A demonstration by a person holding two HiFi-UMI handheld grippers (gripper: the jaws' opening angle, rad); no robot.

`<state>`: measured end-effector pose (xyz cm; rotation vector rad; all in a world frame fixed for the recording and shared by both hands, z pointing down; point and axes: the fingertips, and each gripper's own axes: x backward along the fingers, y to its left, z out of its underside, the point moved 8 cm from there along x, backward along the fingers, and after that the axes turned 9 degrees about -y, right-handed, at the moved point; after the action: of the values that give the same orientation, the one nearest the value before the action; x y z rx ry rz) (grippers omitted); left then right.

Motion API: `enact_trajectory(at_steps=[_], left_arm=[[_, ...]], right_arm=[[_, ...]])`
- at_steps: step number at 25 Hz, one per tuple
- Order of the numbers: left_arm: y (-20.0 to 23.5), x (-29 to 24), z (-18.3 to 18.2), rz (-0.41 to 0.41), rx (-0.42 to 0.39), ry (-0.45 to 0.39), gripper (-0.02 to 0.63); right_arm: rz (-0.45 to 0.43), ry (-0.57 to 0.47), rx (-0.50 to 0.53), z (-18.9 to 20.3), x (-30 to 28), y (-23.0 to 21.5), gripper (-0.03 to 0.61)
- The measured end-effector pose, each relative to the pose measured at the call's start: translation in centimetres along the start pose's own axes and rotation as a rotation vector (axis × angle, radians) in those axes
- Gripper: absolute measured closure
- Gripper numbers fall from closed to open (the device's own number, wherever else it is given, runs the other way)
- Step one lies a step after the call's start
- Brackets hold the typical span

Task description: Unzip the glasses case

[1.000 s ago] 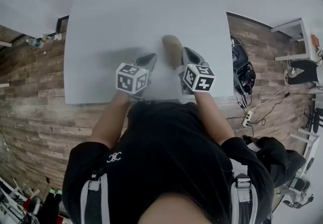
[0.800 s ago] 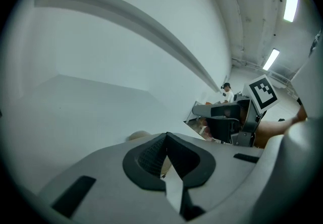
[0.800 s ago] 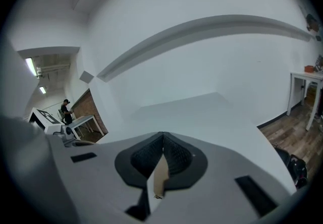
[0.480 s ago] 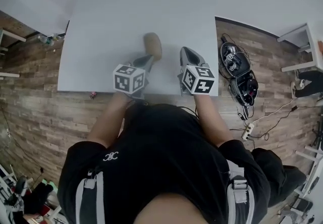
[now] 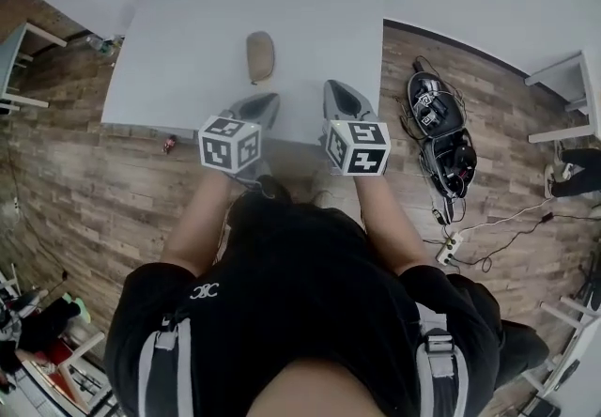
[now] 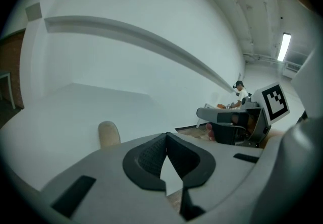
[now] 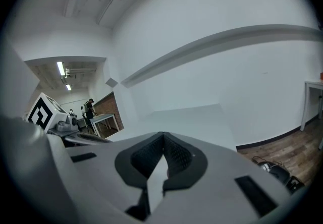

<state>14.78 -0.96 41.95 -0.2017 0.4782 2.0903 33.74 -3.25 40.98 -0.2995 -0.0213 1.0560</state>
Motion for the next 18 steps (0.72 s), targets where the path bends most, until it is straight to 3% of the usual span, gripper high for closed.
enact_trajectory(at_steps=[9,13,18], left_arm=[[-1.7,2.1,0.1,-0.005,0.018,0.002,0.609],[-1.3,3.3,0.0,-0.025,0.007,-0.008,0.609],[1.0,5.8,-0.1,-0.068,0.142,-0.059,0.609]], right_arm=[[-0.018,0.029,-0.055,0.6,2.4,1.5,0.563],[-0.001,0.013,-0.020,0.7,2.4,2.5,0.565],[-0.012,-0.005,0.008,0.5,1.6,4.8,0.565]])
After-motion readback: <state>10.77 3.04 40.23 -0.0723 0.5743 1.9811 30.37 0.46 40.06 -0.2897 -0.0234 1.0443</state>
